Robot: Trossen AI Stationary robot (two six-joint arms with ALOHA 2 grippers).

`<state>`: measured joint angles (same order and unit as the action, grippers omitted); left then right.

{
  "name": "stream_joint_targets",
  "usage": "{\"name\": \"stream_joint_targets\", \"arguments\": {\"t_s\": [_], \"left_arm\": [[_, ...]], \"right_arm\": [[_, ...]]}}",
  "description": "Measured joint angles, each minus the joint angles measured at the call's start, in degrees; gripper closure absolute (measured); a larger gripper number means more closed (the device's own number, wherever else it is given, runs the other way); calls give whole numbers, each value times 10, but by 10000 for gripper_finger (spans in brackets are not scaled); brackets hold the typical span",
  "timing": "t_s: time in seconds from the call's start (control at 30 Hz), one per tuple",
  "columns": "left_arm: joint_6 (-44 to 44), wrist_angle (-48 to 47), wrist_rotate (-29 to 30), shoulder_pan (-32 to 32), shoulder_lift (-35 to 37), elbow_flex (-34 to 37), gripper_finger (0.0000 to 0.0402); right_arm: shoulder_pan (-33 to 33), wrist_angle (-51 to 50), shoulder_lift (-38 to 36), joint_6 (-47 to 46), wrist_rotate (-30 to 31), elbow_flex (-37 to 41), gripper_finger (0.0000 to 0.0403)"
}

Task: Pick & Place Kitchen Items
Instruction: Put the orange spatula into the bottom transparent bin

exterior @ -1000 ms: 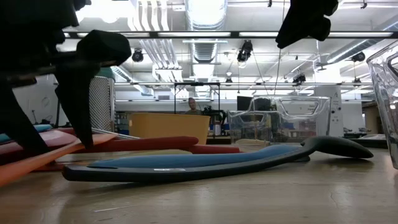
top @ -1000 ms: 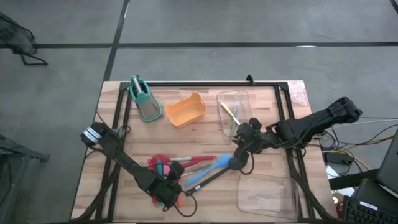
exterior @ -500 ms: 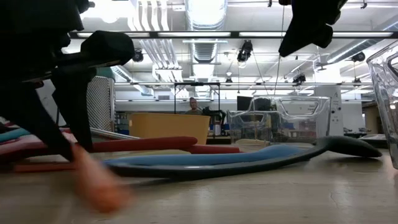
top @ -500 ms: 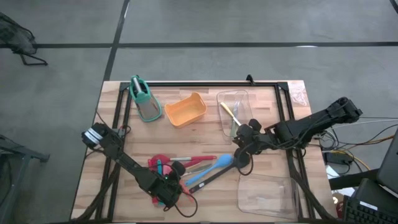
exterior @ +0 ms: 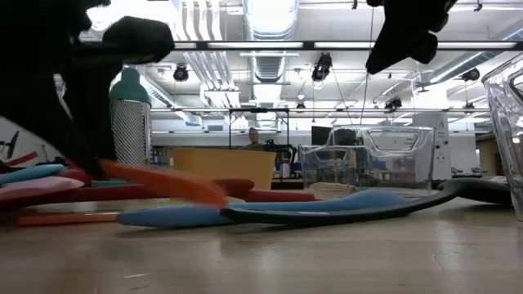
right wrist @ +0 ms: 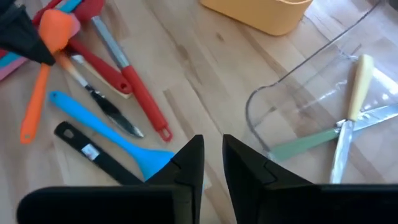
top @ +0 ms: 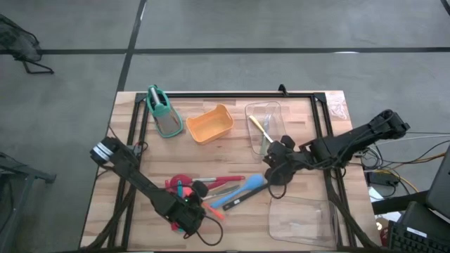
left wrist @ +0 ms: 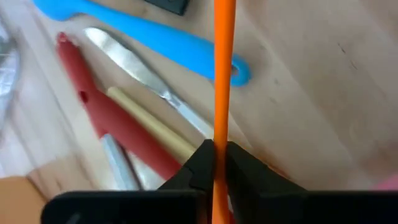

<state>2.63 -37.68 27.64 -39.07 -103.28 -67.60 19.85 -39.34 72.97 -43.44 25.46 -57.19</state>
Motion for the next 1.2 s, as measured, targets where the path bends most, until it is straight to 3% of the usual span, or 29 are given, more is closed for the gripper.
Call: {"name": "stream_joint_targets", "arguments": {"t_s": [0.3,0.5,0.63,0.8,1.03,1.2], "left_arm": [[-74,-58,10,0,24,-42,378],[-97,4,75,4,30,-59,377],[-67,77,79,13,30,-65,378],[-67,87,78,40,30,-90,379],[-78,113,-19,97,30,-131,378],[-89,122,-56,124,30,-151,376]], "right_arm": [[46,11,0,0,0,0,318],[77,11,0,-7,0,0,308],[105,11,0,-14,0,0,313],[144,12,0,-14,3,0,333],[183,12,-4,-1,50,0,360],[197,11,-5,11,74,0,373]]}}
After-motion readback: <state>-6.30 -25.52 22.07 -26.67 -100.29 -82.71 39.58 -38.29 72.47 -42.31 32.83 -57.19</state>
